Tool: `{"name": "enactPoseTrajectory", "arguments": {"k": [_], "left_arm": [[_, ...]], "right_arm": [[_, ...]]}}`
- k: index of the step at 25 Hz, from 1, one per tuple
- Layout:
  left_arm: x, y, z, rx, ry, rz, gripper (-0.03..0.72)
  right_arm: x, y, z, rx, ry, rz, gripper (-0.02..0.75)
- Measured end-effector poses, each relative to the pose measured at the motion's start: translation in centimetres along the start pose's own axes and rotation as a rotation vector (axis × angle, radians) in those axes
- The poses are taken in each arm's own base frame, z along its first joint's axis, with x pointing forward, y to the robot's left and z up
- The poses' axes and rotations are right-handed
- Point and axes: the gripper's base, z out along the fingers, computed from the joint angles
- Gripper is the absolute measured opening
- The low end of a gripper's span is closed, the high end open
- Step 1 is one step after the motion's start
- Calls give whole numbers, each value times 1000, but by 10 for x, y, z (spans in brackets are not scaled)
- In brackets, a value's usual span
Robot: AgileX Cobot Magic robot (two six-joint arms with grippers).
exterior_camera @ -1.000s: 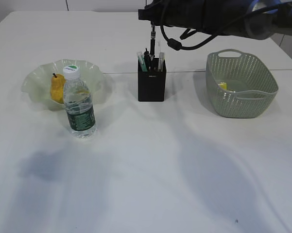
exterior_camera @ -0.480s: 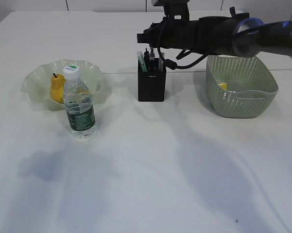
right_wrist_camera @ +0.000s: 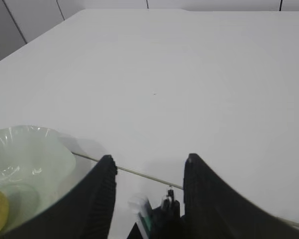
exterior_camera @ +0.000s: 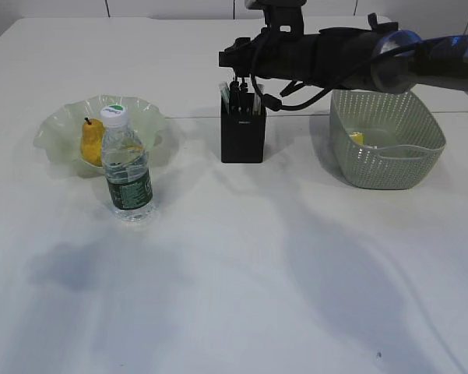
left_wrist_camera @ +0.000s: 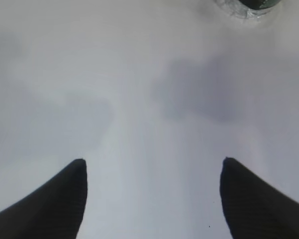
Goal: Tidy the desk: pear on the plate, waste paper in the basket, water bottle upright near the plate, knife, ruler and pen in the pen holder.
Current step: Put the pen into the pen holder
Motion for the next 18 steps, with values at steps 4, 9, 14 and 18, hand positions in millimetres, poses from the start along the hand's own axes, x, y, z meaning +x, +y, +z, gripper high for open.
{"name": "enactPoseTrajectory", "arguments": {"k": [4, 9, 14, 18], "left_arm": [[0, 0, 0, 0, 0, 0, 591], [0, 0, 0, 0, 2, 0, 591], [1, 0, 0, -1, 11, 0, 591], [3, 0, 0, -4, 31, 0, 591]], "right_arm": [[-6, 1, -3, -1, -11, 12, 349], [-33, 4, -17, 14, -64, 22, 349], [-45, 5, -24, 27, -88, 39, 353], [-47, 6, -25, 17, -93, 78, 355]]}}
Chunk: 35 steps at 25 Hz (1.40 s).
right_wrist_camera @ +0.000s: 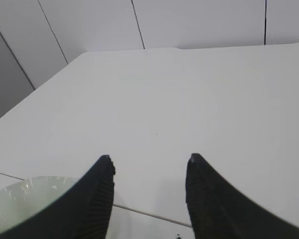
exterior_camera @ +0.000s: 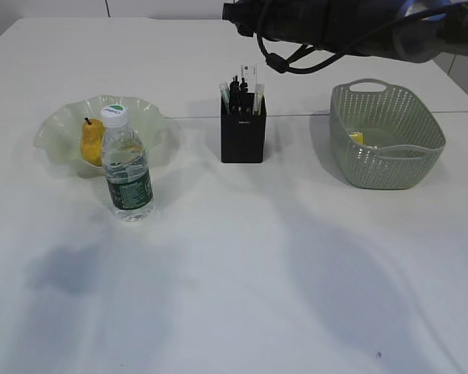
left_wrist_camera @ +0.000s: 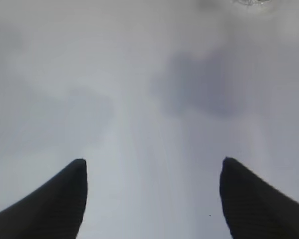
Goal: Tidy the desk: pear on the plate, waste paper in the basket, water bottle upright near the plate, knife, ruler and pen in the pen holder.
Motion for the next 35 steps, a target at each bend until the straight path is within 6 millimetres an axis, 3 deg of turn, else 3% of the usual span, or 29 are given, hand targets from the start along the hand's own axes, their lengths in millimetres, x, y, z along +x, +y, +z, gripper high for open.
{"name": "enactPoseTrajectory", "arguments": {"k": [6, 10, 14, 18, 25, 31, 35], "left_arm": [[3, 0, 0, -3, 28, 0, 591], [3, 0, 0, -4, 33, 0, 591], [3, 0, 0, -4, 37, 0, 591], [4, 0, 0, -5, 41, 0, 591], [4, 0, 0, -5, 48, 0, 591], [6, 0, -12, 5, 4, -6, 590], [8, 1, -23, 4, -39, -16, 590]], "right_arm": [[-16, 18, -11, -151, 13, 86, 355], [-6, 27, -18, -226, 191, 78, 355], [10, 24, -22, -193, 378, 55, 355], [13, 21, -27, -139, 454, 44, 355], [-10, 13, -56, -18, 562, 18, 355], [-19, -13, -90, 151, 771, 17, 355], [-46, -20, -115, 250, 742, -3, 355]]}}
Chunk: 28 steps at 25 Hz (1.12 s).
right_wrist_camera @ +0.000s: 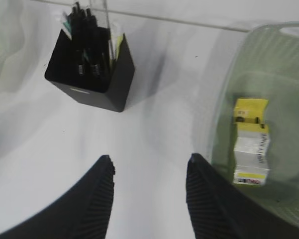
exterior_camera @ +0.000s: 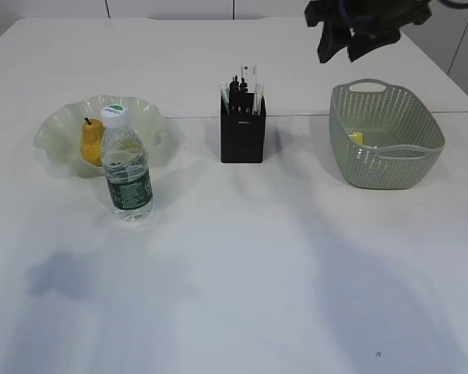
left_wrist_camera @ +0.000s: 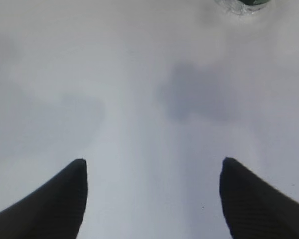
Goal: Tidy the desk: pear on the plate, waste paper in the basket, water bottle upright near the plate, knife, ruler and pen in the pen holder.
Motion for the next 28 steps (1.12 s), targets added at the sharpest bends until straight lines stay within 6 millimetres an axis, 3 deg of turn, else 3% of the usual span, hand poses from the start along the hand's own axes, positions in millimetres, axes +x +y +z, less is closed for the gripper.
{"name": "enactPoseTrajectory", "arguments": {"k": [5, 20, 28], "left_arm": [[2, 3, -13, -2, -53, -52, 590], [37, 22, -72, -72, -148, -140, 587], [66, 23, -101, -79, -198, -145, 585]], "right_arm": [[14, -8, -42, 85, -24, -19, 355], [123, -18, -94, 172, 89, -74, 355], [157, -17, -157, 180, 8, -49, 355]]}}
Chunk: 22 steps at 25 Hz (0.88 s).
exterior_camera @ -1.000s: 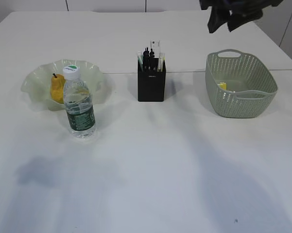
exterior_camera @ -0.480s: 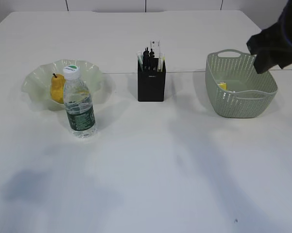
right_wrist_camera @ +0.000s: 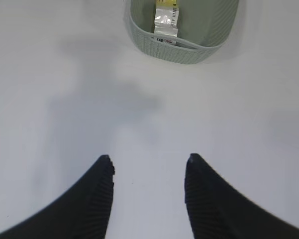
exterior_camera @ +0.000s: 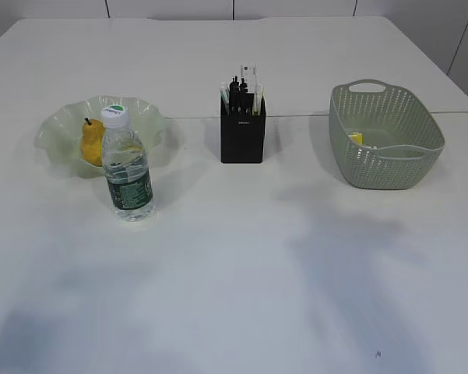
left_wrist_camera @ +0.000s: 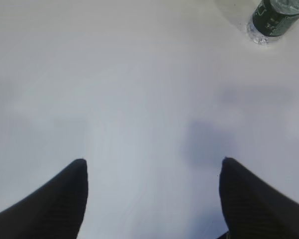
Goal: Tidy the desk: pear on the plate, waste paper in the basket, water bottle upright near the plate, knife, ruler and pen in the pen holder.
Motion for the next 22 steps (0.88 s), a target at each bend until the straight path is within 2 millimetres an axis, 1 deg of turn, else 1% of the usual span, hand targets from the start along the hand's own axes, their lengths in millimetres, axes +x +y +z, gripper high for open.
{"name": "enactPoseTrajectory", "arguments": {"k": [3, 6, 10, 13, 18, 22], "left_arm": [[14, 4, -17, 2, -25, -6, 579], [32, 8, -35, 9, -73, -13, 573], [56, 14, -56, 25, -165, -22, 570], [71, 17, -68, 40, -251, -30, 570], [90, 21, -81, 61, -359, -37, 569], [99, 23, -87, 70, -409, -41, 562]], "right_arm": [[13, -4, -30, 3, -44, 25, 355], [30, -8, -59, 6, -82, 47, 355], [56, -13, -94, 21, -139, 64, 355], [75, -18, -120, 38, -224, 74, 355], [116, -23, -161, 42, -395, 100, 355], [149, -26, -187, 40, -521, 119, 355]]}}
